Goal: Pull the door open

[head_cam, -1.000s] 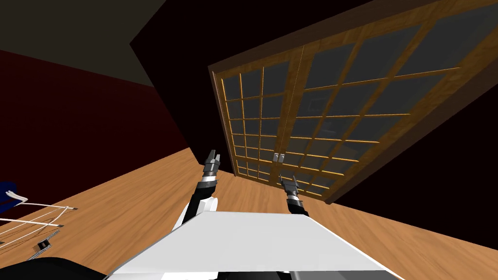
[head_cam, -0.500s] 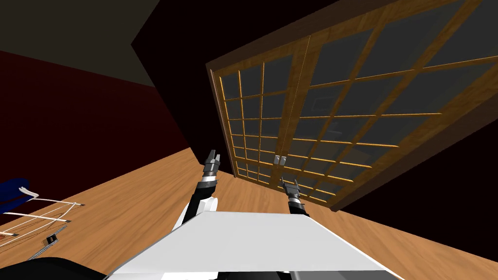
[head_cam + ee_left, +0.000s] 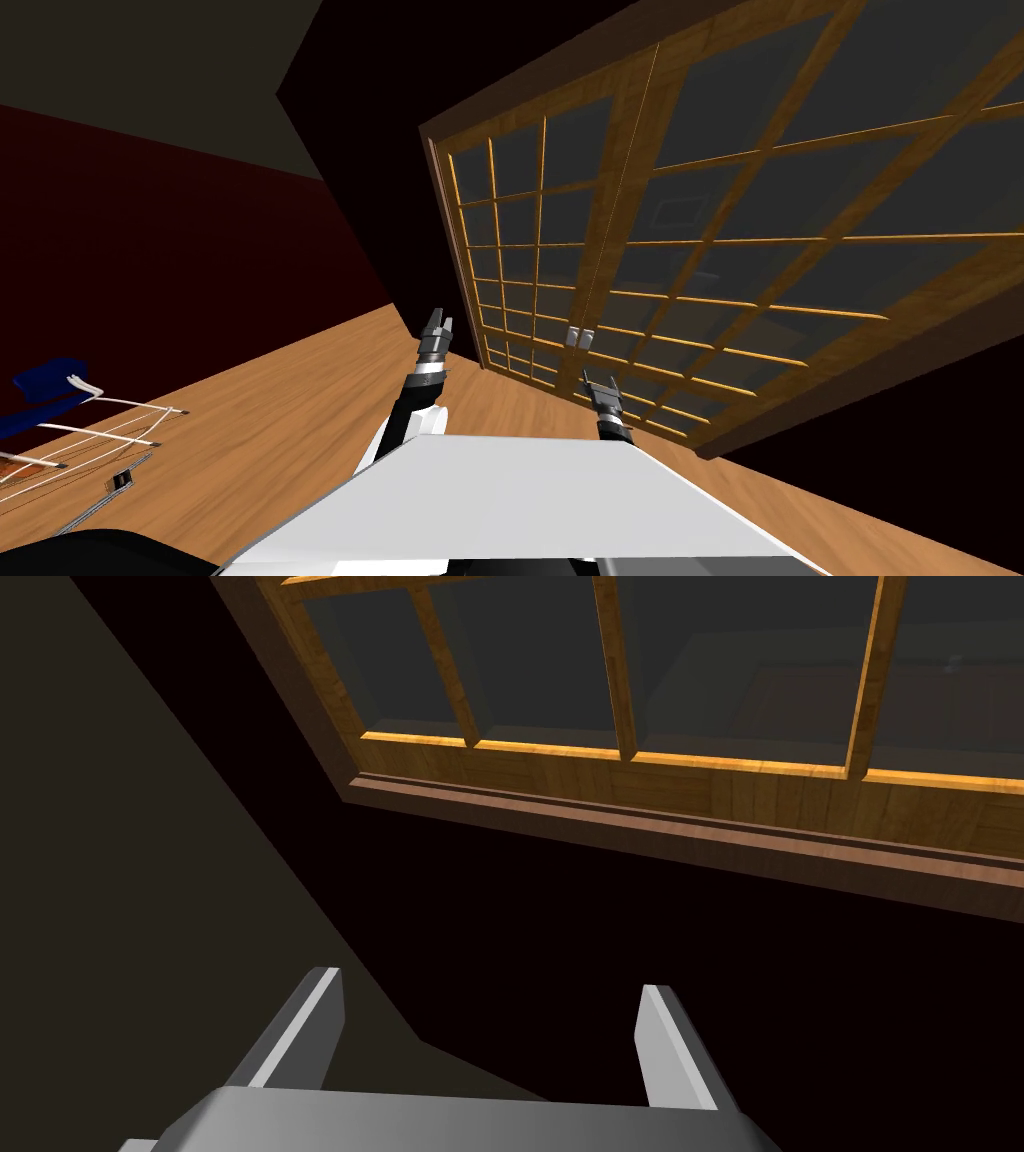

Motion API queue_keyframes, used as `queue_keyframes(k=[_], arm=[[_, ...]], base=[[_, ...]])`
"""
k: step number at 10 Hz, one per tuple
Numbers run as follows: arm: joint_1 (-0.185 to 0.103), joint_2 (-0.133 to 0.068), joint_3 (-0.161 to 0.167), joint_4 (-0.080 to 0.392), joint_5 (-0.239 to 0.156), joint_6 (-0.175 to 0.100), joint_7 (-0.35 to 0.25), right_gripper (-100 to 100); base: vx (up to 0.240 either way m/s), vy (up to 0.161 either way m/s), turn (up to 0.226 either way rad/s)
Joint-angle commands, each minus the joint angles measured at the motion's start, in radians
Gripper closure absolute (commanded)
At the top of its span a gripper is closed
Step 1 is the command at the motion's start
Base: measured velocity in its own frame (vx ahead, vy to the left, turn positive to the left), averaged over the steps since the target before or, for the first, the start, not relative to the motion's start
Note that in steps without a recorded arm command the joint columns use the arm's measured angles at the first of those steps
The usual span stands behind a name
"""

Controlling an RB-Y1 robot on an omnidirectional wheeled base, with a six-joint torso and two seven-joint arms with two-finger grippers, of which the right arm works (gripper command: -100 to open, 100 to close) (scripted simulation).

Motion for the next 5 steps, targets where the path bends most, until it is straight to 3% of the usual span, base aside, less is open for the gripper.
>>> queue_keyframes(k=[1, 5], arm=[[-0.012, -0.004, 0.004, 0.033, -0.016, -0.006, -0.024, -100], [-0.038, -0.018, 0.017, 0.112, -0.065, -0.026, -0.088, -100]], base=[[0.110, -0.065, 0.031], [0.139, -0.075, 0.065]])
